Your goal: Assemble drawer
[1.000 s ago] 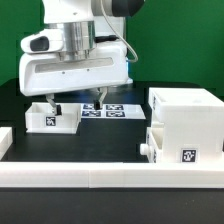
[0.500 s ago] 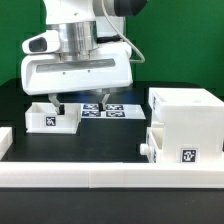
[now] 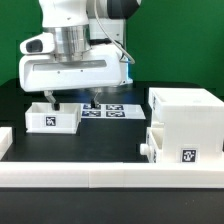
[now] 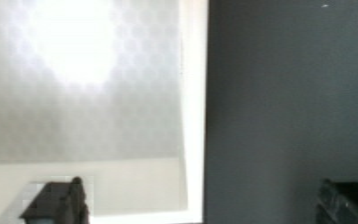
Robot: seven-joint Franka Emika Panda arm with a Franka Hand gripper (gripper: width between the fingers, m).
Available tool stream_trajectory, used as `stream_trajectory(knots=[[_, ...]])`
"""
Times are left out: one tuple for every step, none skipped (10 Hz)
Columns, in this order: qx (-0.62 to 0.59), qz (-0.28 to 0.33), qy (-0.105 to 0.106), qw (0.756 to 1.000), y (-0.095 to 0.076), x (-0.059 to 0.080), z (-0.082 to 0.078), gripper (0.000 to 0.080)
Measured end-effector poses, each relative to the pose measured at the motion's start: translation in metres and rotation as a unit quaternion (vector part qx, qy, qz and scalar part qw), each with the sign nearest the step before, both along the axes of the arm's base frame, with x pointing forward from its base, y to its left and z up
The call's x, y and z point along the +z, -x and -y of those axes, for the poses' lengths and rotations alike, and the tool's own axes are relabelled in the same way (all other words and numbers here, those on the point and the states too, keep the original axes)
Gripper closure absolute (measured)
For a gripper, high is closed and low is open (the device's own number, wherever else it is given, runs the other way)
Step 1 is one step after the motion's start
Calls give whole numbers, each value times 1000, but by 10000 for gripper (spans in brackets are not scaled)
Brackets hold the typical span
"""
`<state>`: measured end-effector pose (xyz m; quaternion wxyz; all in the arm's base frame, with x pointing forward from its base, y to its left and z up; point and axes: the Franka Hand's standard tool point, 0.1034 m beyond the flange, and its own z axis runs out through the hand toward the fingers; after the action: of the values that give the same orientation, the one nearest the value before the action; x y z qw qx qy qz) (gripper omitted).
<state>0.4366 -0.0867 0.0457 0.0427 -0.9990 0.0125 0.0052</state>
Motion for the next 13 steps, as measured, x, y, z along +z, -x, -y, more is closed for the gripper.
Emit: stream_trajectory(knots=[[2, 0, 0, 1000, 0, 0, 0, 150], [3, 0, 0, 1000, 0, 0, 0, 150], [3, 0, 0, 1000, 0, -1, 0, 150], [2, -1, 0, 1000, 2, -2, -1, 150], [-5, 0, 0, 1000, 12, -7, -1, 150], [-7, -3, 2, 1000, 26, -16, 0, 150], [-8, -7, 2, 1000, 36, -24, 0, 150], [-9, -15, 0, 1000, 42, -31, -2, 150], [-8, -17, -1, 1000, 45, -36, -2, 150], [-7, -12, 2, 1000, 46, -38, -3, 150], [-5, -8, 4, 1000, 46, -39, -5, 150], [-3, -6, 5, 1000, 47, -40, -6, 150], [-1, -5, 5, 1000, 47, -40, -5, 264]])
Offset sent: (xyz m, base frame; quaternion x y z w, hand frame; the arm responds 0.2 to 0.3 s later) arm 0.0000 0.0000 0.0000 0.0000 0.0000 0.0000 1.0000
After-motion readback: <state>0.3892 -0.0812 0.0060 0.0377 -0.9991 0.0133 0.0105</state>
